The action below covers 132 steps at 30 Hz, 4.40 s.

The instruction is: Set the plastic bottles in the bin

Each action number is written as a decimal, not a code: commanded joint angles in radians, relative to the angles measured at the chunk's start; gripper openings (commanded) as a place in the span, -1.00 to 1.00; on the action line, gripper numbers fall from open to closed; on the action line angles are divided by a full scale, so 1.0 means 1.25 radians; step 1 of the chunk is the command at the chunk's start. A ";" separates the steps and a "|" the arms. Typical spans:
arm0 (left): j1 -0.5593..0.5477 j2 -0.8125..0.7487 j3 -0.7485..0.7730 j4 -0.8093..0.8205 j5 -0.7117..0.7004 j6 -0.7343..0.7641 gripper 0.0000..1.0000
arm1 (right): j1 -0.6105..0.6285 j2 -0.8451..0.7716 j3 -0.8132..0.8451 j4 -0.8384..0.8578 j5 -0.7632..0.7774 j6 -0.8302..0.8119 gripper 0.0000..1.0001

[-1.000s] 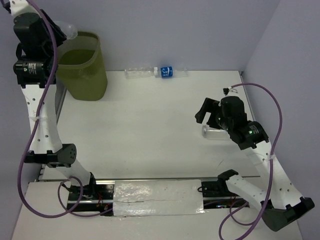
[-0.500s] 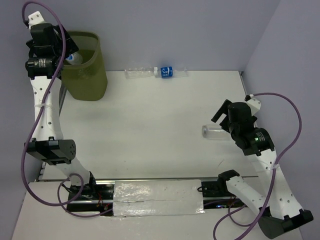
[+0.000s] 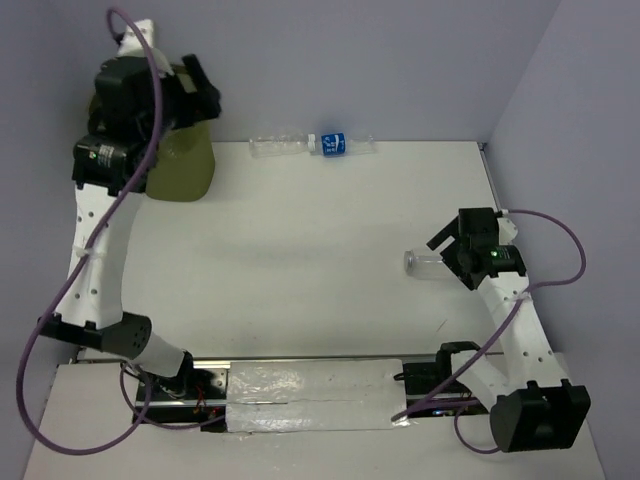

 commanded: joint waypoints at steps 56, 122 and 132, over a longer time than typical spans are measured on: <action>-0.198 0.073 -0.126 0.018 0.623 -0.238 0.99 | 0.205 0.275 0.269 0.441 -0.755 -0.264 0.27; -0.173 0.187 0.009 -0.109 0.394 -0.144 -0.64 | 0.342 0.310 0.699 -0.058 -0.591 -0.520 1.00; 0.026 0.092 0.112 0.038 0.248 -0.116 -0.62 | 0.340 0.107 0.521 0.004 -0.149 -0.381 1.00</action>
